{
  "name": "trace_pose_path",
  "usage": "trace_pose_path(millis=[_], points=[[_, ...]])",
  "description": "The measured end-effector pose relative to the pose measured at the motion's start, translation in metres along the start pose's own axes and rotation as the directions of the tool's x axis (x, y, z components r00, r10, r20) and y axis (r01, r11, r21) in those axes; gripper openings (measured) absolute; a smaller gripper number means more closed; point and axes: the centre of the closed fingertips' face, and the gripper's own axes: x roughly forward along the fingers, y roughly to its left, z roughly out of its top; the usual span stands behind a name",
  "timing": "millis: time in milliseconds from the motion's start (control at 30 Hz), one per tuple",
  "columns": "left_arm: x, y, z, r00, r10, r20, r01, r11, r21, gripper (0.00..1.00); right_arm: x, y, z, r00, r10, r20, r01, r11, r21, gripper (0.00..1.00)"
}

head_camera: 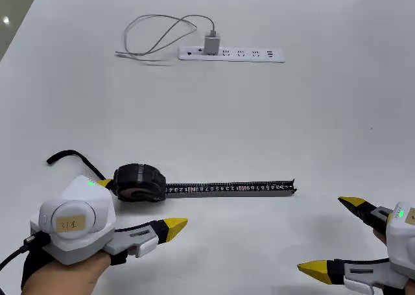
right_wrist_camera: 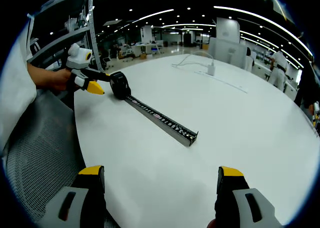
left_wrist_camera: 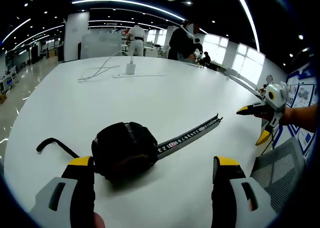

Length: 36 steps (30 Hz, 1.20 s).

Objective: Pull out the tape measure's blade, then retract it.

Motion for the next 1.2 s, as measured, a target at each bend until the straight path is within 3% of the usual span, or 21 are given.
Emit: trace_pose_path(millis=[300, 500, 633, 867, 1200], points=[[0.003, 0.004, 0.002, 0.9978, 0.063, 0.020, -0.063, 0.998, -0.019, 0.92, 0.000, -0.006, 0.001, 0.9998, 0.014, -0.014, -0.014, 1.000, -0.021, 0.87], [0.008, 0.012, 0.004, 0.9875, 0.157, 0.016, -0.157, 0.987, -0.028, 0.84, 0.001, -0.009, 0.004, 0.9993, 0.031, -0.020, -0.032, 0.999, -0.043, 0.79], [0.010, 0.016, 0.006, 0.9816, 0.189, 0.028, -0.187, 0.980, -0.061, 0.83, 0.004, -0.012, 0.007, 0.9988, 0.042, -0.024, -0.043, 0.997, -0.065, 0.73], [0.014, 0.021, 0.005, 0.9707, 0.239, 0.027, -0.237, 0.970, -0.061, 0.78, 0.011, -0.023, 0.016, 0.9985, 0.043, -0.035, -0.047, 0.992, -0.116, 0.68], [0.018, 0.024, 0.006, 0.9613, 0.274, 0.027, -0.271, 0.959, -0.083, 0.78, 0.017, -0.037, 0.028, 0.9976, 0.056, -0.039, -0.062, 0.984, -0.165, 0.54]])
